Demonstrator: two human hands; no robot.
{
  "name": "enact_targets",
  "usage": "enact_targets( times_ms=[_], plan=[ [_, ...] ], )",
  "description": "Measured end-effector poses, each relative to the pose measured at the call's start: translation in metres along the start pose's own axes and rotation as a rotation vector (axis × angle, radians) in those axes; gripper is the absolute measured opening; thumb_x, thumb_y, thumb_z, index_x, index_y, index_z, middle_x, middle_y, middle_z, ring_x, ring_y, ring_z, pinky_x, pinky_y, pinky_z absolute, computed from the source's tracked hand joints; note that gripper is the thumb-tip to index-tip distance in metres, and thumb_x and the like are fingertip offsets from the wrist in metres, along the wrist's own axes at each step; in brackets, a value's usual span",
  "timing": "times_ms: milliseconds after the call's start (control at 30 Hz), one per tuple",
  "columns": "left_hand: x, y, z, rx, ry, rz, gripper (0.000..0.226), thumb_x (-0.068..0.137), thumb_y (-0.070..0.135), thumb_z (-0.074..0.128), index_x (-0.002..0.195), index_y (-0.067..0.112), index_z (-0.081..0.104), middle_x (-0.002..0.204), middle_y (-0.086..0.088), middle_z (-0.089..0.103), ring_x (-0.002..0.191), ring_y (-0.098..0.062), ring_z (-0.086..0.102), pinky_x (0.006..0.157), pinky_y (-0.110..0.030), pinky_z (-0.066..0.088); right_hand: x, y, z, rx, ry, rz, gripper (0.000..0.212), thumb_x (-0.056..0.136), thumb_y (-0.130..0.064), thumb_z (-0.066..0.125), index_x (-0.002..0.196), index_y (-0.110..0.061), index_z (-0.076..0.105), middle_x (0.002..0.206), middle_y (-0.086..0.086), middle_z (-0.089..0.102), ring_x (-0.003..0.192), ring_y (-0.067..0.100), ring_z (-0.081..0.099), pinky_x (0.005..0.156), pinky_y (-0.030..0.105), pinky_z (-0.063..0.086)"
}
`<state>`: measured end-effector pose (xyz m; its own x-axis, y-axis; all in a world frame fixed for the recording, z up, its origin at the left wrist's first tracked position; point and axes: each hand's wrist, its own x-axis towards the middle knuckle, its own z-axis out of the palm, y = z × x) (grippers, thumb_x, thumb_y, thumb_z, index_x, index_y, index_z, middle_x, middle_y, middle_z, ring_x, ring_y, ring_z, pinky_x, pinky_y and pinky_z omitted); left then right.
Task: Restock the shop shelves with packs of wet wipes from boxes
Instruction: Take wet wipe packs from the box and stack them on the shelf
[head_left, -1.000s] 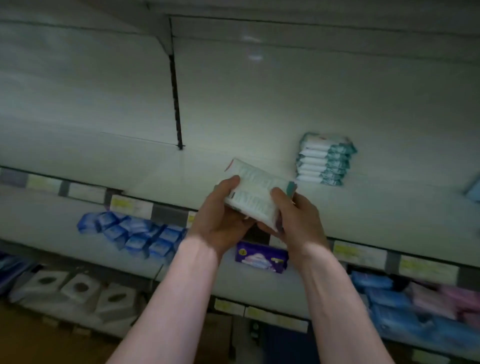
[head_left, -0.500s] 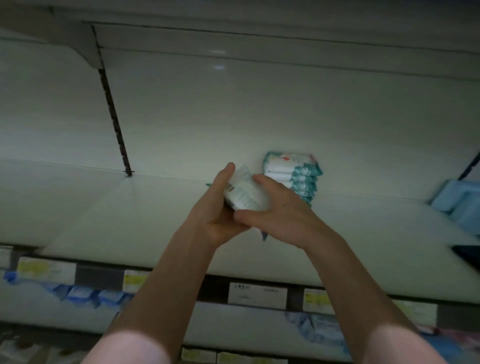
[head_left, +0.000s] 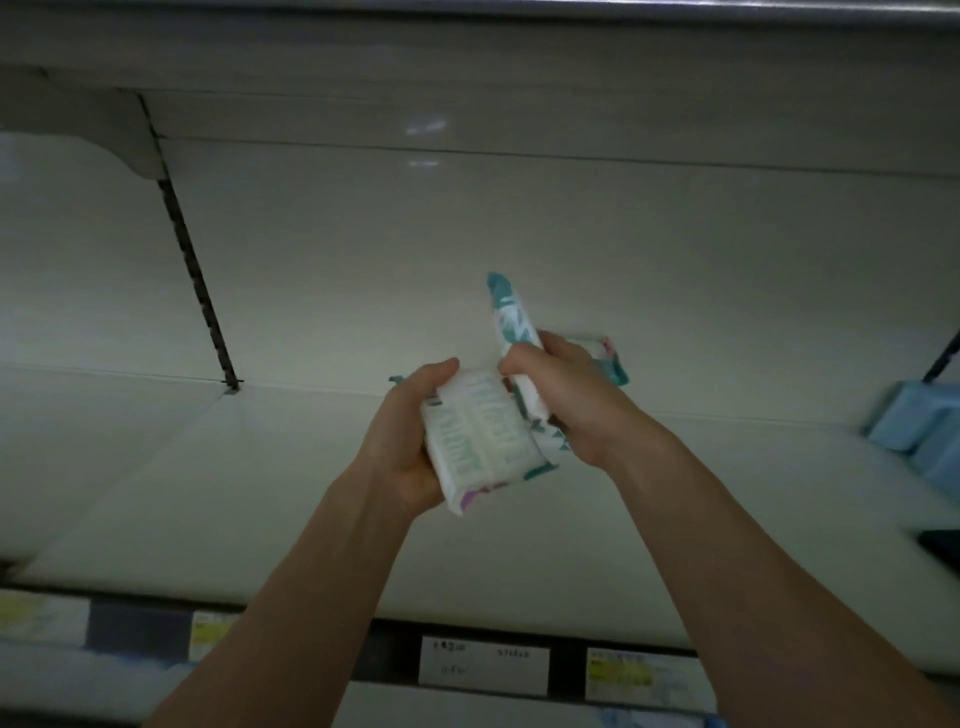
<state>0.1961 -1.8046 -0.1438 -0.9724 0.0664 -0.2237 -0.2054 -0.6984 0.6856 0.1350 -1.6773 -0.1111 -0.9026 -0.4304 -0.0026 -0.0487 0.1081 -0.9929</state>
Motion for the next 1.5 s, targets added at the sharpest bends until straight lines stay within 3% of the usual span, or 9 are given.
enact_targets(
  times_ms=[200,367,500,600,800,1067,1233,1333,1500],
  plan=[
    [0.009,0.023,-0.004,0.085,0.072,0.019,0.028,0.088,0.022,0.048,0.107,0.01,0.065,0.095,-0.018,0.071,0.086,-0.037,0.069,0.068,-0.048,0.055,0.015,0.004,-0.016,0.228,0.147,0.058,0.01,0.092,-0.021,0.057,0.089,-0.015,0.063,0.085,0.006,0.069,0.077,0.021,0.067,0.072,0.032,0.055],
    [0.017,0.016,-0.004,0.17,-0.048,-0.14,0.054,0.075,0.03,0.052,0.125,0.011,0.059,0.117,-0.02,0.064,0.102,-0.037,0.065,0.083,-0.049,0.054,0.034,0.011,-0.014,0.216,0.343,0.016,0.022,0.091,-0.042,0.056,0.093,-0.021,0.064,0.101,0.003,0.071,0.095,0.023,0.067,0.09,0.037,0.053],
    [0.031,0.031,0.008,0.197,-0.016,-0.102,0.032,0.083,0.026,0.049,0.105,0.008,0.064,0.093,-0.016,0.071,0.075,-0.032,0.071,0.06,-0.045,0.058,0.038,0.01,-0.023,0.241,0.279,-0.022,0.012,0.086,-0.012,0.062,0.096,-0.015,0.067,0.098,0.009,0.072,0.085,0.023,0.069,0.07,0.031,0.057],
    [0.045,0.05,0.013,0.357,0.082,-0.079,0.025,0.092,0.026,0.046,0.097,0.009,0.065,0.081,-0.014,0.072,0.065,-0.029,0.071,0.053,-0.045,0.058,0.041,0.007,-0.04,0.238,0.286,0.003,0.006,0.086,-0.014,0.065,0.091,-0.014,0.066,0.086,0.007,0.07,0.075,0.018,0.065,0.065,0.027,0.052],
    [0.066,0.079,0.03,0.479,0.199,-0.006,0.02,0.094,0.019,0.05,0.099,0.005,0.064,0.079,-0.014,0.073,0.063,-0.029,0.071,0.049,-0.048,0.056,0.056,0.012,-0.066,0.042,0.353,0.045,0.01,0.085,-0.008,0.068,0.078,-0.009,0.061,0.072,0.009,0.063,0.051,0.012,0.058,0.043,0.019,0.05],
    [0.087,0.079,0.042,0.545,0.258,-0.021,0.033,0.094,0.014,0.054,0.126,0.003,0.055,0.124,-0.017,0.061,0.1,-0.032,0.062,0.067,-0.049,0.05,0.072,0.026,-0.082,-0.33,0.444,0.005,0.017,0.08,-0.018,0.071,0.069,-0.015,0.058,0.081,0.008,0.065,0.076,0.023,0.064,0.079,0.038,0.057],
    [0.093,0.079,0.039,0.558,0.253,-0.042,0.039,0.094,0.015,0.055,0.131,0.005,0.053,0.121,-0.017,0.063,0.101,-0.033,0.063,0.064,-0.049,0.05,0.072,0.033,-0.078,-0.714,0.528,-0.113,0.05,0.083,-0.024,0.066,0.13,-0.016,0.05,0.123,0.01,0.054,0.11,0.029,0.053,0.09,0.033,0.045],
    [0.092,0.08,0.037,0.523,0.258,-0.045,0.039,0.093,0.016,0.057,0.13,0.006,0.054,0.119,-0.017,0.064,0.098,-0.033,0.064,0.061,-0.047,0.053,0.072,0.039,-0.068,-0.82,0.451,-0.331,0.04,0.087,-0.032,0.064,0.126,-0.022,0.06,0.127,0.008,0.052,0.116,0.028,0.048,0.095,0.035,0.042],
    [0.086,0.082,0.037,0.456,0.256,-0.025,0.029,0.092,0.017,0.057,0.119,0.007,0.058,0.103,-0.015,0.067,0.087,-0.032,0.066,0.052,-0.045,0.057,0.076,0.04,-0.065,-0.98,0.4,-0.255,0.033,0.087,-0.045,0.06,0.114,-0.028,0.066,0.124,0.002,0.053,0.115,0.026,0.046,0.092,0.035,0.035]
  ],
)
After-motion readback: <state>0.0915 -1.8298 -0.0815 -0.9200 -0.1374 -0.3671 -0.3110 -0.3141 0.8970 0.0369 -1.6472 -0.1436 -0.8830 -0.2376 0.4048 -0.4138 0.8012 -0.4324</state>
